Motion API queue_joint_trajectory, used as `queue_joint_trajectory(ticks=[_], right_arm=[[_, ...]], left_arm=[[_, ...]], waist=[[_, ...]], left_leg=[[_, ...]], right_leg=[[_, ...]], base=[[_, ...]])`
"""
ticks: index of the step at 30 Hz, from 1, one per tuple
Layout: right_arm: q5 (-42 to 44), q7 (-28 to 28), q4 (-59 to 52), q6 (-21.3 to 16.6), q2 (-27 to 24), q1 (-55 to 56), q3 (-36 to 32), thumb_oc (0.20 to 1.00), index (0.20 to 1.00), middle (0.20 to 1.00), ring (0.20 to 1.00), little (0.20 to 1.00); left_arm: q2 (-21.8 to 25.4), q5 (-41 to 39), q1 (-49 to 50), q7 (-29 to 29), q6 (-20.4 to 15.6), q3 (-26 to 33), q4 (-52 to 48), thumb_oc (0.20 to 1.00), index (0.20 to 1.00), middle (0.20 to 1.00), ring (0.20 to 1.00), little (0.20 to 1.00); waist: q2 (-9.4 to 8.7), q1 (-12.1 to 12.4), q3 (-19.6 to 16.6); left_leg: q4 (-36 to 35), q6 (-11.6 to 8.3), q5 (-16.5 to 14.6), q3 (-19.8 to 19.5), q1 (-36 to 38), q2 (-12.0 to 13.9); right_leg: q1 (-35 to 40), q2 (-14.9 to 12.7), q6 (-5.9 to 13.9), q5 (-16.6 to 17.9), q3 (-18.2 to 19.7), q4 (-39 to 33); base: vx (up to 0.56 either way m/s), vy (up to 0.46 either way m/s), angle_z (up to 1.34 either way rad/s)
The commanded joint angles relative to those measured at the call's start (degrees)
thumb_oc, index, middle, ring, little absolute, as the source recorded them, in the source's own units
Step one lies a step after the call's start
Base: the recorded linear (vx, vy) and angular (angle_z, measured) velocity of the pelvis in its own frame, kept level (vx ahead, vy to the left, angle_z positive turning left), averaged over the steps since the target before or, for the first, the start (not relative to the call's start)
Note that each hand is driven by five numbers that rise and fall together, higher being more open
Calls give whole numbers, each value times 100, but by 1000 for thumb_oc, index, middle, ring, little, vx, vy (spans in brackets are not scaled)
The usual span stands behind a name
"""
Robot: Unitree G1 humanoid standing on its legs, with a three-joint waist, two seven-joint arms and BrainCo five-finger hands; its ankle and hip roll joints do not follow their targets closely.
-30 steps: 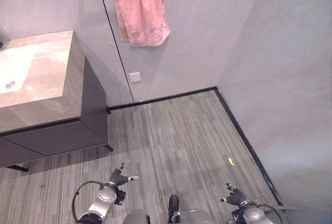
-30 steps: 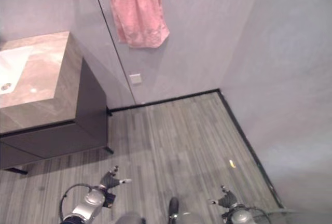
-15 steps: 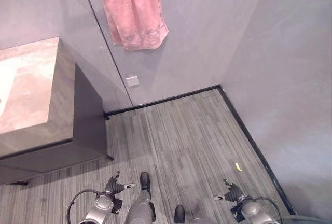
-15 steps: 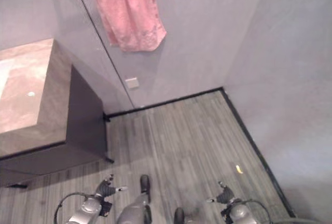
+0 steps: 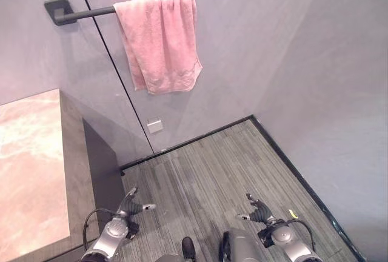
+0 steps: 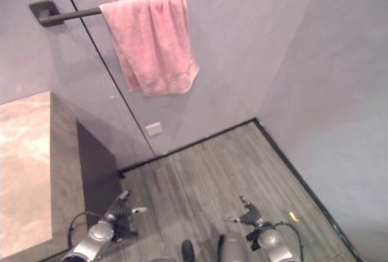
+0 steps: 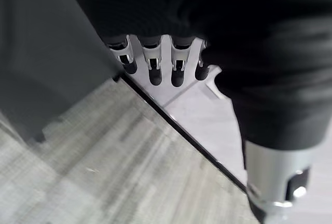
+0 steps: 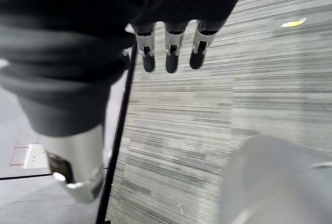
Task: Put brush and paste in cup on sink, flatten towel.
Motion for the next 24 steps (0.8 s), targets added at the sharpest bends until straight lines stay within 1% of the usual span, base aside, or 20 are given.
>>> queue_joint_trajectory(ticks=[1,3,4,6,7,8,10,11,12,13,14,15,16,17,18,19,20,21,23,24], right_arm=[[190,-76,136,-102,-99,65,-262,1000,1000,1000,1000,1000],[183,-113,323,-98,-101,74,-307,1000,1000,1000,1000,1000],[158,-133,430,-78,-106,55,-334,1000,1000,1000,1000,1000],[152,-139,475,-77,-108,51,-339,1000,1000,1000,1000,1000],[150,-135,511,-73,-109,59,-339,1000,1000,1000,1000,1000],[80,-108,579,-63,-113,79,-310,1000,1000,1000,1000,1000],[22,-126,685,-59,-111,53,-256,1000,1000,1000,1000,1000],[-48,-103,850,-63,-141,-28,-158,1000,1000,1000,1000,1000],[-48,-104,855,-66,-142,-30,-158,1000,1000,1000,1000,1000],[-33,-101,804,-68,-179,-30,-158,1000,1000,1000,1000,1000],[8,-90,794,-80,-214,-57,-147,1000,1000,1000,1000,1000],[29,-146,937,-85,-271,-170,-112,1000,1000,1000,1000,1000],[22,-204,1007,-82,-307,-239,-120,1000,1000,1000,1000,1000],[22,-205,1013,-84,-305,-247,-122,1000,1000,1000,1000,1000],[-17,-272,999,-82,-359,-310,-108,1000,1000,1000,1000,1000],[-235,-332,958,-54,-450,-324,-24,1000,1000,1000,1000,1000],[-238,-334,958,-54,-449,-324,-25,1000,1000,1000,1000,1000],[-826,-402,996,10,-562,-384,235,1000,1000,1000,1000,1000],[-1329,-430,1107,21,-634,-382,434,1000,1000,1000,1000,1000],[-1402,-445,1211,12,-619,-377,460,1000,1000,1000,1000,1000]], left_arm=[[87,171,-21,-54,-146,11,-228,1000,1000,1000,1000,1000],[31,217,-68,-88,-168,-54,-169,1000,1000,1000,1000,1000],[-10,227,-100,-100,-179,-68,-118,1000,1000,1000,1000,1000],[-36,239,-128,-108,-179,-99,-57,1000,1000,1000,1000,1000],[-67,247,-155,-108,-175,-128,15,1000,1000,1000,1000,1000],[-108,312,-221,-101,-151,-198,198,1000,1000,1000,1000,1000],[-156,328,-238,-86,-146,-227,300,1000,1000,1000,1000,1000],[-206,326,-309,-75,-147,-267,418,1000,1000,1000,1000,1000],[-208,326,-310,-74,-148,-267,419,1000,1000,1000,1000,1000],[-223,295,-312,-86,-144,-281,398,1000,1000,1000,1000,1000],[-249,263,-338,-88,-139,-295,392,1000,1000,1000,1000,1000],[-281,253,-449,-89,-133,-397,404,1000,1000,1000,1000,1000],[-291,240,-521,-64,-124,-424,417,1000,1000,1000,1000,1000],[-290,240,-529,-64,-124,-424,419,1000,1000,1000,1000,1000],[-292,165,-573,-19,-112,-424,391,1000,1000,1000,1000,1000],[-301,112,-640,12,-110,-469,382,1000,1000,1000,1000,1000],[-301,112,-640,12,-110,-470,383,1000,1000,1000,1000,1000],[-299,153,-688,4,-115,-505,391,1000,1000,1000,1000,1000],[-284,214,-681,49,-134,-481,389,1000,1000,1000,1000,1000],[-272,231,-668,65,-158,-467,392,1000,1000,1000,1000,1000]], waist=[[-99,-173,-17],[-98,-259,-64],[-109,-295,-76],[-106,-332,-71],[-119,-360,-78],[-146,-376,-130],[-165,-366,-191],[-122,-354,-318],[-115,-361,-315],[-100,-356,-334],[-82,-348,-326],[-147,-287,-232],[-198,-237,-149],[-185,-248,-148],[-247,-194,-79],[-337,-129,-44],[-330,-128,-44],[-360,-59,-35],[-397,35,-52],[-408,39,-67]], left_leg=[[359,-558,150,-94,-303,242],[313,-597,24,-228,-123,190],[261,-637,-83,-353,69,146],[274,-650,-139,-436,135,145],[282,-650,-203,-506,202,118],[317,-685,-334,-657,402,109],[358,-706,-386,-700,454,131],[593,-802,-356,-797,523,259],[605,-807,-367,-804,521,268],[907,-859,-347,-841,459,307],[1385,-969,-209,-860,317,352],[2531,-1163,238,-796,-235,476],[3089,-1237,409,-739,-521,513],[3156,-1242,382,-757,-567,530],[3503,-1244,407,-663,-785,567],[3531,-1183,375,-406,-1131,704],[3555,-1182,358,-408,-1142,713],[3396,-1136,298,-319,-1350,798],[2708,-1041,123,-362,-1531,935],[2417,-1040,199,-404,-1506,973]], right_leg=[[530,183,-9,1513,135,-1784],[576,188,12,1609,284,-2538],[456,58,81,1859,311,-2984],[495,19,96,1934,301,-3117],[498,27,103,1987,388,-3145],[603,97,69,1921,452,-3171],[738,136,29,1894,468,-3205],[931,286,-52,1794,525,-3244],[939,290,-55,1793,516,-3250],[1017,323,-104,1734,497,-3281],[1126,369,-181,1646,462,-3310],[1387,348,-313,1507,403,-3373],[1493,285,-374,1449,341,-3370],[1480,297,-379,1448,324,-3364],[1569,225,-440,1382,251,-3345],[1759,113,-469,1300,181,-3396],[1759,120,-468,1297,179,-3396],[1861,91,-458,1250,136,-3452],[2034,59,-379,1125,161,-3510],[2034,50,-366,1092,206,-3482]], base=[[305,29,41],[393,-12,41],[357,-24,43],[279,-35,52],[438,-88,67],[332,-70,66],[370,-124,63],[387,-152,42],[361,-157,27],[202,-112,12],[333,-234,18],[300,-240,9],[192,-179,14],[142,-108,22],[223,-112,22],[230,-108,17],[235,-72,24],[184,-9,31],[307,51,22],[338,153,-3]])
